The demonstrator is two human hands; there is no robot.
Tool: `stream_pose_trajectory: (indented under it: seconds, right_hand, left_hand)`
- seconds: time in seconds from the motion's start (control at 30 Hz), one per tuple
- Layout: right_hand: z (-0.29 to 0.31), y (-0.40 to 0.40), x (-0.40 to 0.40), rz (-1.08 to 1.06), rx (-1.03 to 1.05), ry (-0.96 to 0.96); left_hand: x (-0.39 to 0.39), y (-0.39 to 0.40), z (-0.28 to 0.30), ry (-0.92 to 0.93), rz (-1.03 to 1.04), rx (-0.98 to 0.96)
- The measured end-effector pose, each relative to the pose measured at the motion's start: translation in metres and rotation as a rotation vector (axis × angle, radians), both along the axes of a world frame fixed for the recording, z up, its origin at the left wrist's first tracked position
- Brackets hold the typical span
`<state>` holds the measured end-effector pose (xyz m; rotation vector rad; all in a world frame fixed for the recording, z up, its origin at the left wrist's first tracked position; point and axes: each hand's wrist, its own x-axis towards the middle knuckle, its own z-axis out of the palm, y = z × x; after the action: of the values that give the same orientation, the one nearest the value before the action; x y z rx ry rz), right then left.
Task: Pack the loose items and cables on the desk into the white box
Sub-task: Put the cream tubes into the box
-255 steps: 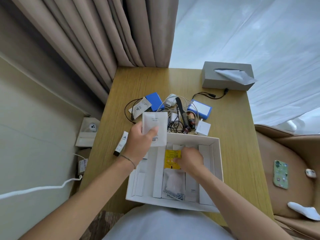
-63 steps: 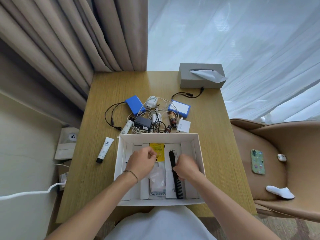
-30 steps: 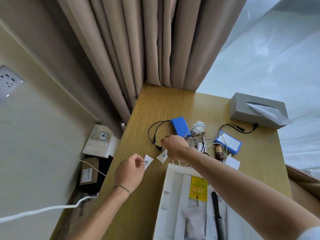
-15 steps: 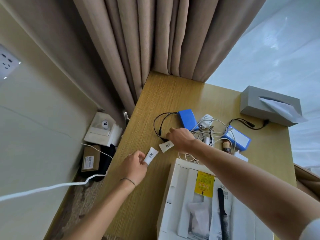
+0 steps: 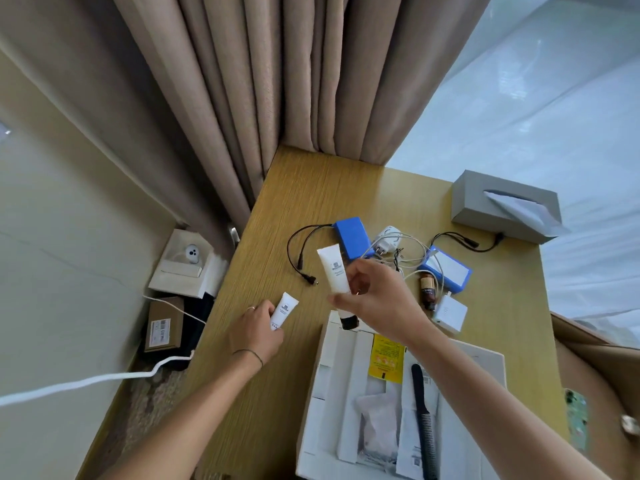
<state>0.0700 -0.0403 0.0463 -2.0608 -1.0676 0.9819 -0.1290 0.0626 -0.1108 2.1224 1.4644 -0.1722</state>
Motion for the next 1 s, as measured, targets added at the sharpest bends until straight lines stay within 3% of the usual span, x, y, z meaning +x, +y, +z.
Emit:
stream_pose_trajectory:
  seconds: [0.4, 0.67, 1.0]
  right_hand:
    - [-0.025, -0.083, -0.022, -0.057, -0.115, 0.199]
    - [-0.092, -0.094, -0.032, -0.122, -0.37, 0.137]
    - [-0.135, -0.069, -0.033, -0.142, -0.452, 0.057]
  left_hand:
    - [0.013, -0.013, 0.023, -0.229, 0.146, -0.142]
    - [0.014, -0.038, 0.076, -0.515, 0.292, -0.124]
    - [0.003, -0.053, 0.114, -0.514, 0.272, -0.131]
